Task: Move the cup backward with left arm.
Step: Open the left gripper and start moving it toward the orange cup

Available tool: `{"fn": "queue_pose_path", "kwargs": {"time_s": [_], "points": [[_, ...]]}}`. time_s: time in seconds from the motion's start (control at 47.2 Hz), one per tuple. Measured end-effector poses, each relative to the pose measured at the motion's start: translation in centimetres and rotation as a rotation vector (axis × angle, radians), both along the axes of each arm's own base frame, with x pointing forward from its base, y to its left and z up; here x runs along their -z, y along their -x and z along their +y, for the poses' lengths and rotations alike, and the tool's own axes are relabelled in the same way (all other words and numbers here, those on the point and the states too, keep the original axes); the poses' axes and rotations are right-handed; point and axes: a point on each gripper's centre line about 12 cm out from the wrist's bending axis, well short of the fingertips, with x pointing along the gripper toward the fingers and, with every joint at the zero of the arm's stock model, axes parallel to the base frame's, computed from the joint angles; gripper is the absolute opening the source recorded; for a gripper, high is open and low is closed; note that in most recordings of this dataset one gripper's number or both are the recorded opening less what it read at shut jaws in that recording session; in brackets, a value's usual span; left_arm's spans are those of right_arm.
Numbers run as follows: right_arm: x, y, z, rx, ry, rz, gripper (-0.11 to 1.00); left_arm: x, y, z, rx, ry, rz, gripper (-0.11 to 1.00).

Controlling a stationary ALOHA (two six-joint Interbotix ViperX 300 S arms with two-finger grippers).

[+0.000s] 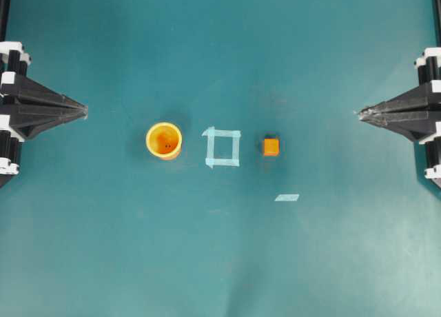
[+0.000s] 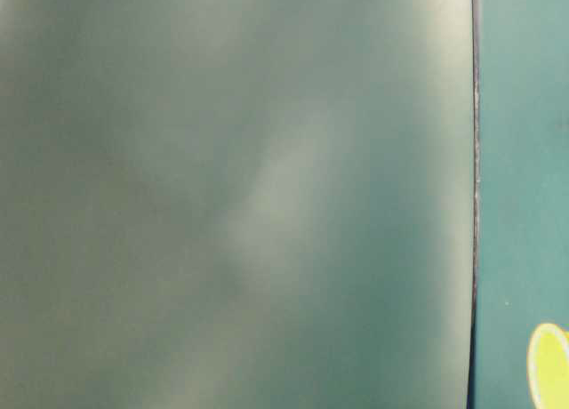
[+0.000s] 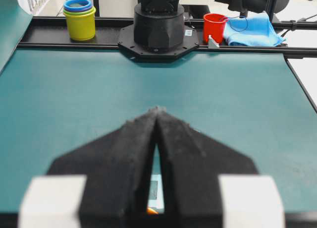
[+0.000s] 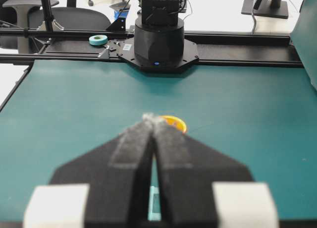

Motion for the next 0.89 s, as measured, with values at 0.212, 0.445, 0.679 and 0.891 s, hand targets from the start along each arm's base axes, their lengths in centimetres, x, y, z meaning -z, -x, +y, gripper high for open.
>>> {"fn": "queue_pose_path", "kwargs": {"time_s": [0.212, 0.445, 0.679, 0.891], "points": [[-0.3, -0.5, 0.0, 0.000, -0.005, 0.025, 0.00, 0.0, 0.3, 0.0, 0.001, -0.006, 0.014, 0.00], [-0.2, -0.8, 0.0, 0.000, -0.003, 0.046, 0.00, 0.1, 0.3, 0.0, 0.000, 0.005, 0.021, 0.00], [-0.3, -0.8, 0.0, 0.000, -0.005, 0.044, 0.00, 0.4, 0.1, 0.0, 0.001, -0.006, 0.037, 0.02], [-0.3, -0.8, 0.0, 0.000, -0.005, 0.046, 0.00, 1.3, -0.3, 0.0, 0.001, -0.006, 0.074, 0.41]]}}
